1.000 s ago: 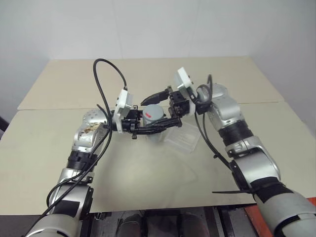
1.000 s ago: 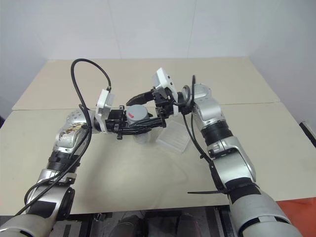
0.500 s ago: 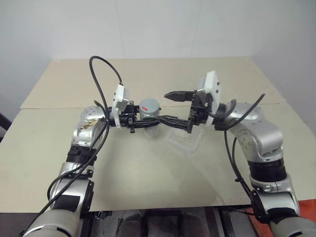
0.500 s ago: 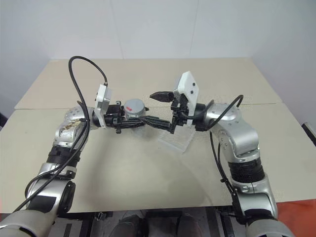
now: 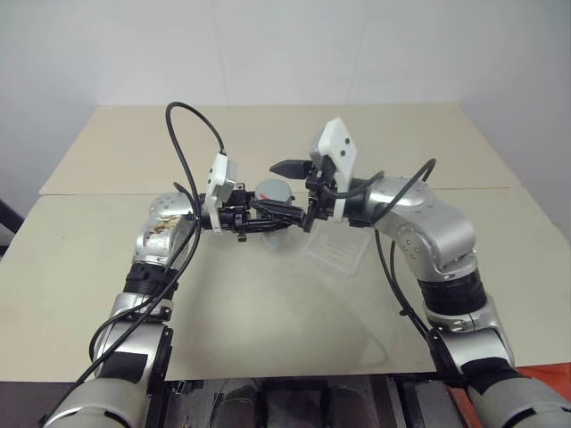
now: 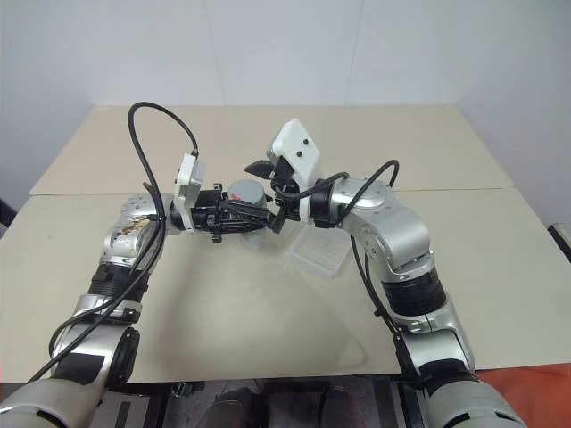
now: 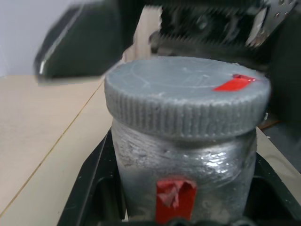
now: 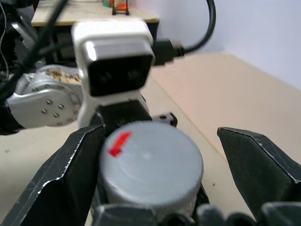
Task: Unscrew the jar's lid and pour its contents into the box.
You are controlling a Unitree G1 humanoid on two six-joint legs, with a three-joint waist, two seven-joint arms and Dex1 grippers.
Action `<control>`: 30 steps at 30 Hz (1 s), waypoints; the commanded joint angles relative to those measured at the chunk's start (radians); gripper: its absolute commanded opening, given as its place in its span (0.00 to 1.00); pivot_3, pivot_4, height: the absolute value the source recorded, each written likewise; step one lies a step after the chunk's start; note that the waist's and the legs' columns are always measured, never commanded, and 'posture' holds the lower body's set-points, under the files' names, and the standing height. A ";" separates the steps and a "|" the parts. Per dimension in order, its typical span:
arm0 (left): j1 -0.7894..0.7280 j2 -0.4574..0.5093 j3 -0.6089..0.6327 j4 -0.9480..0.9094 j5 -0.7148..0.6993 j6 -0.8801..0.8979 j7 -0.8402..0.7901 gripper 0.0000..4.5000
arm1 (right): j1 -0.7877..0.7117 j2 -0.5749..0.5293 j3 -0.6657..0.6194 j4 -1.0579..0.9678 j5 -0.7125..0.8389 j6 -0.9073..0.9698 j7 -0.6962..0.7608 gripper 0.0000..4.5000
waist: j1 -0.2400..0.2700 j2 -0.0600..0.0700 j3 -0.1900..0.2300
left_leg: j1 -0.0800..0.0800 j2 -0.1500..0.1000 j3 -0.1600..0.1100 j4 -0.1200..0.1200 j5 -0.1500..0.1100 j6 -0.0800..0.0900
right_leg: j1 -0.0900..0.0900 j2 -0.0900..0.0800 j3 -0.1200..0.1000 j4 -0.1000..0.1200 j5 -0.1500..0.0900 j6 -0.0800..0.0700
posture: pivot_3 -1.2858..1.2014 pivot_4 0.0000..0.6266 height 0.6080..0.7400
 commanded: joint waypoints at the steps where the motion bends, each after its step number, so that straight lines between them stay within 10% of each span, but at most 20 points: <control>1: -0.014 0.007 0.009 -0.044 -0.010 -0.008 -0.006 0.47 | -0.037 0.004 -0.007 0.032 -0.008 -0.074 0.043 0.99 | -0.001 0.000 0.000 | 0.000 0.000 0.000 0.000 0.000 0.000 | 0.000 0.000 0.000 0.000 0.000 0.000 | 0.52 0.24 1.00; 30: 0.017 0.039 0.022 -0.106 -0.025 0.029 -0.001 0.47 | -0.016 -0.121 -0.146 0.264 0.079 -0.275 0.414 0.99 | 0.000 0.000 0.000 | 0.000 0.001 0.000 0.000 0.000 0.000 | 0.000 0.000 -0.001 0.000 0.000 0.000 | 0.52 0.24 1.00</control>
